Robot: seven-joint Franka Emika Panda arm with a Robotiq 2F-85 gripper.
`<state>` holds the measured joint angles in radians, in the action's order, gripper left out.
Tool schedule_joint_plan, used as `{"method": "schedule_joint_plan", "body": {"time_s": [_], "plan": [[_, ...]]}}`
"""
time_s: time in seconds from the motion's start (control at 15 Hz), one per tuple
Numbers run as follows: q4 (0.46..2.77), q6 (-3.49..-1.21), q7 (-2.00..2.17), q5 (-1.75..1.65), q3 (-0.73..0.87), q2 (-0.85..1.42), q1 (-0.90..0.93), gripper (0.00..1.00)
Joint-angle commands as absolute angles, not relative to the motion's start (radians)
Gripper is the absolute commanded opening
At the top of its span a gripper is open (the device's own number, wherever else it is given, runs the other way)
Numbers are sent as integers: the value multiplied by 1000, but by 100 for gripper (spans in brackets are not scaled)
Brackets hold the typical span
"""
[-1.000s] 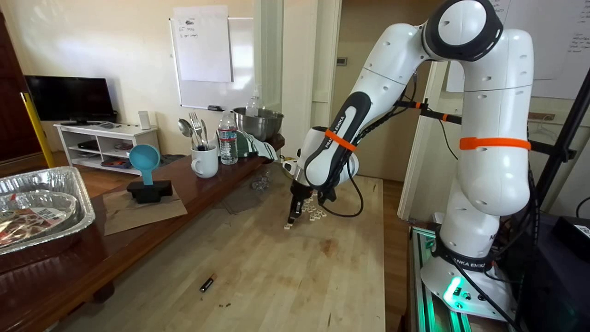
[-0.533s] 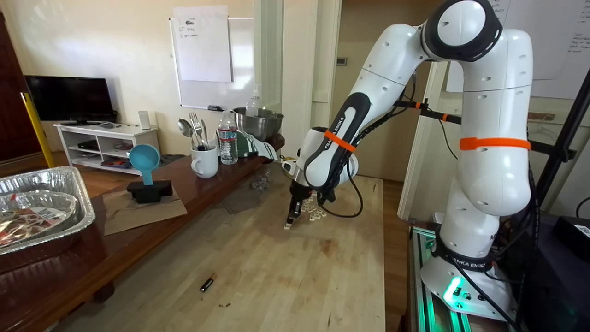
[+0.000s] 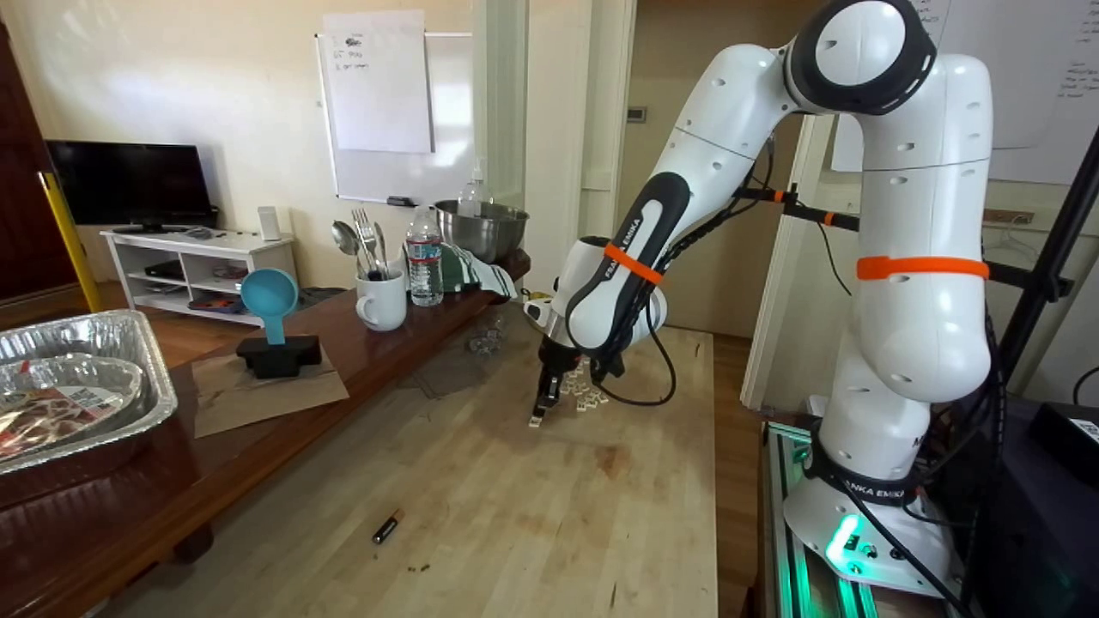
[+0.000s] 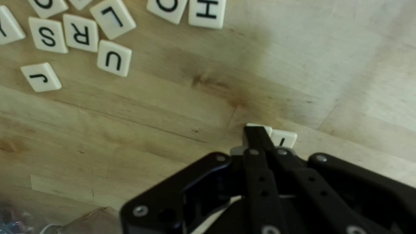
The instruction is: Use the tile letters to spell the word tale
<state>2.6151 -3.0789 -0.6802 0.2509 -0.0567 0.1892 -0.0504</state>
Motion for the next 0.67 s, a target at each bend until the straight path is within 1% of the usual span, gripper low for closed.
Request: {"method": "schedule_joint_plan", "body": {"time_s": [0.0,0.6], "plan": [[2615,-3086,-664,230,-30,192,-30,0],[2631,-3068,-670,264,-40,115,-44,0]]}}
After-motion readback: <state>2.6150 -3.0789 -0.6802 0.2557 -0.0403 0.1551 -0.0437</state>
